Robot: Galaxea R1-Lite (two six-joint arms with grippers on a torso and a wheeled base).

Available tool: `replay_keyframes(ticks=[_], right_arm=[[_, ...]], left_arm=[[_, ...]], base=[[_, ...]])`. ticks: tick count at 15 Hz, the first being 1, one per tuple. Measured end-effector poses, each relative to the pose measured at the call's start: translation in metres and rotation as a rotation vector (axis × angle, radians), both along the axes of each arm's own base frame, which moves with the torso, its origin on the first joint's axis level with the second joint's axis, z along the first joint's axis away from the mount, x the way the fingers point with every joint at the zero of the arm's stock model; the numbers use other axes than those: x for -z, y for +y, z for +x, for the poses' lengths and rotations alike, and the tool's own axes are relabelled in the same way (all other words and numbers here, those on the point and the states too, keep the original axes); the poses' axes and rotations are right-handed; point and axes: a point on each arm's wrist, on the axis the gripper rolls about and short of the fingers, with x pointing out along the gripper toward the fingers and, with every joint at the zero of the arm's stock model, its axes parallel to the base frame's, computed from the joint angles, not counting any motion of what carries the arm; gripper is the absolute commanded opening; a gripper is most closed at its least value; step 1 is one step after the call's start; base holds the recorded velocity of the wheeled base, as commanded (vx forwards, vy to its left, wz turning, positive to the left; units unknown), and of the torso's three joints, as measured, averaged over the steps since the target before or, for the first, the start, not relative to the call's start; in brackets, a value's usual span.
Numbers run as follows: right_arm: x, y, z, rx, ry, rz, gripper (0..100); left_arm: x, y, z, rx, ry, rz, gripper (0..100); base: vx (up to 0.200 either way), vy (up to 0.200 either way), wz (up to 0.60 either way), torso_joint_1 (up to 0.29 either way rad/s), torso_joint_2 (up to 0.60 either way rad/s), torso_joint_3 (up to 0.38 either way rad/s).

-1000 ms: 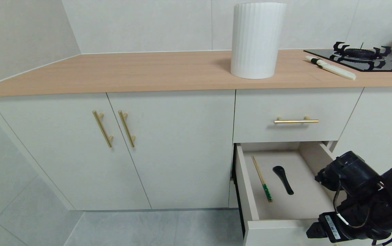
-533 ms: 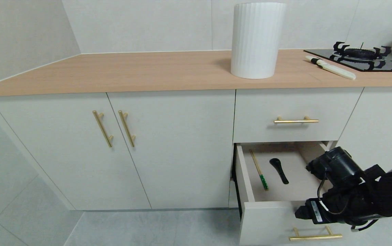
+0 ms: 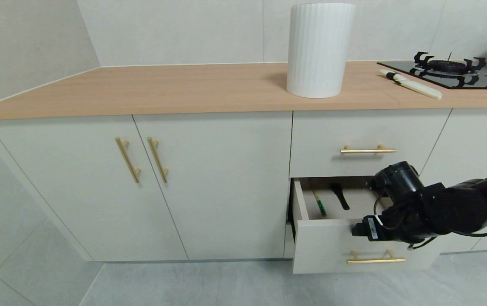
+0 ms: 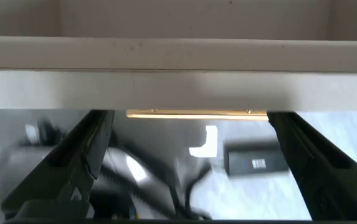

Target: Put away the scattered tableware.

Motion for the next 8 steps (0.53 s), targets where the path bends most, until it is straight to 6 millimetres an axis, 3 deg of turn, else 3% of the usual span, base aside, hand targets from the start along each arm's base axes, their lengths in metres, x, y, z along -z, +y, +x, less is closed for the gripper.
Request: replay_keyframes(ticks=[5,8], right_arm=[[-0.002,-0.005,0.051,0.002,-0.085,-0.017,100],[0.002,-0.005,0.065,0.011,-0.125,-0.007,100]], left_arm=[[0.000,0.000,0.000,0.000,0.000,0.000,100],[0.000,0.000,0.000,0.000,0.000,0.000,100]], base=[[0.000,0.000,0.00,0.000,0.00,0.000],[0.000,0.000,0.00,0.000,0.00,0.000]])
